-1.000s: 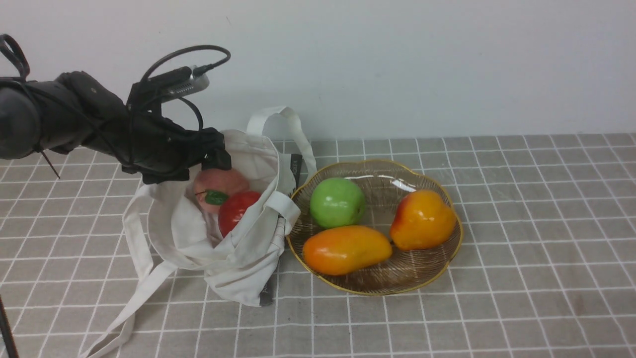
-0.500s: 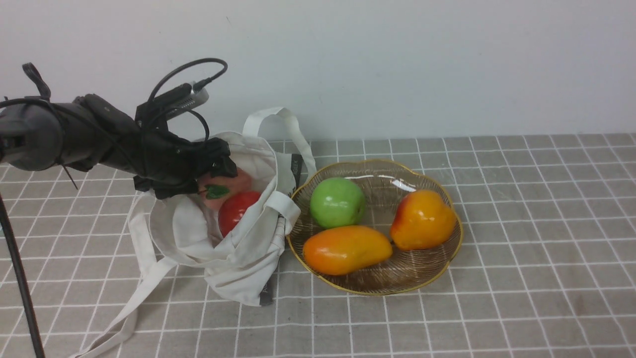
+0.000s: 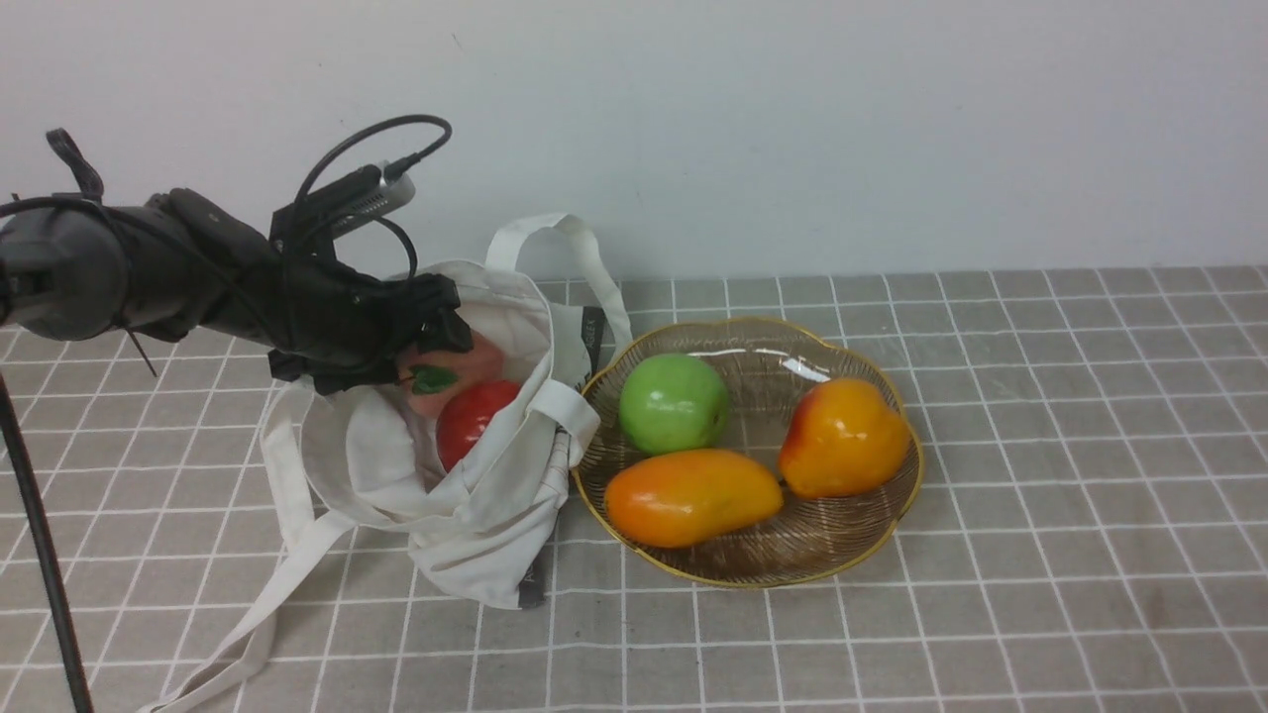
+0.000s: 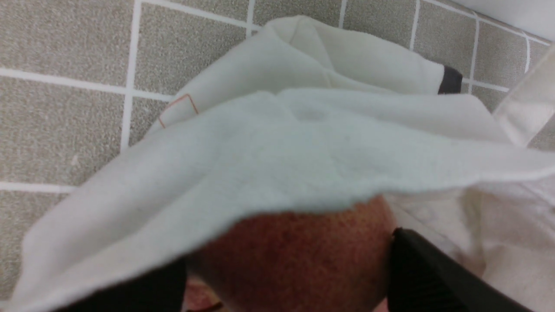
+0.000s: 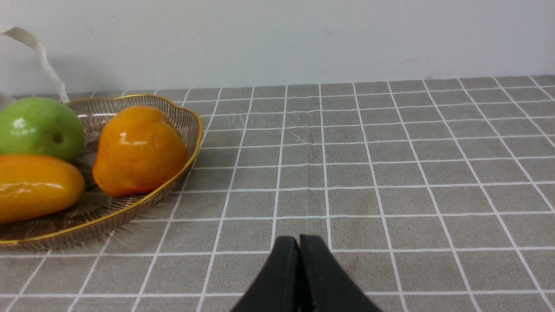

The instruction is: Take the fruit out of the bag on the grey coffee tablecloth and place them on the plate.

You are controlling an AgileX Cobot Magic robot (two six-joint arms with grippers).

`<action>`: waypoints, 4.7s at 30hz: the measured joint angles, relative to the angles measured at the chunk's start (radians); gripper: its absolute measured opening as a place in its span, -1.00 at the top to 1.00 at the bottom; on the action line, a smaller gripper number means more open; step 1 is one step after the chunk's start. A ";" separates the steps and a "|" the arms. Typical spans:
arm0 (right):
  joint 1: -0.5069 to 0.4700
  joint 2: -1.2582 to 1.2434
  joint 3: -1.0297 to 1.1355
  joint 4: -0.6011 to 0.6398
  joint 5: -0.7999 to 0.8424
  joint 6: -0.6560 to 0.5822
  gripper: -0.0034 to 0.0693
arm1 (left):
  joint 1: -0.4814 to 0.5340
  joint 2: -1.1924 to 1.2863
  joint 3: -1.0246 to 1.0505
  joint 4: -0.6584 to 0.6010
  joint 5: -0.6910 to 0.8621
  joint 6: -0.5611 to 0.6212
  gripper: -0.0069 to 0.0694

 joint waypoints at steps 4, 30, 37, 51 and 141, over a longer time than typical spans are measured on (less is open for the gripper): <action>0.000 0.000 0.000 0.000 0.000 0.000 0.95 | 0.000 -0.045 0.006 0.056 0.034 0.000 -0.59; 0.000 0.000 0.000 0.000 0.000 0.000 0.95 | -0.347 -0.278 0.006 -0.172 0.162 0.091 -0.58; 0.000 0.000 0.000 0.000 0.000 0.000 0.95 | -0.450 -0.196 0.006 -0.189 -0.026 0.162 -0.58; 0.000 0.000 0.000 0.000 0.000 0.000 0.95 | -0.458 -0.066 0.006 -0.198 -0.103 0.211 -0.67; 0.000 0.000 0.000 0.000 0.000 0.000 0.95 | -0.160 -1.885 1.262 0.440 -0.143 -0.079 0.84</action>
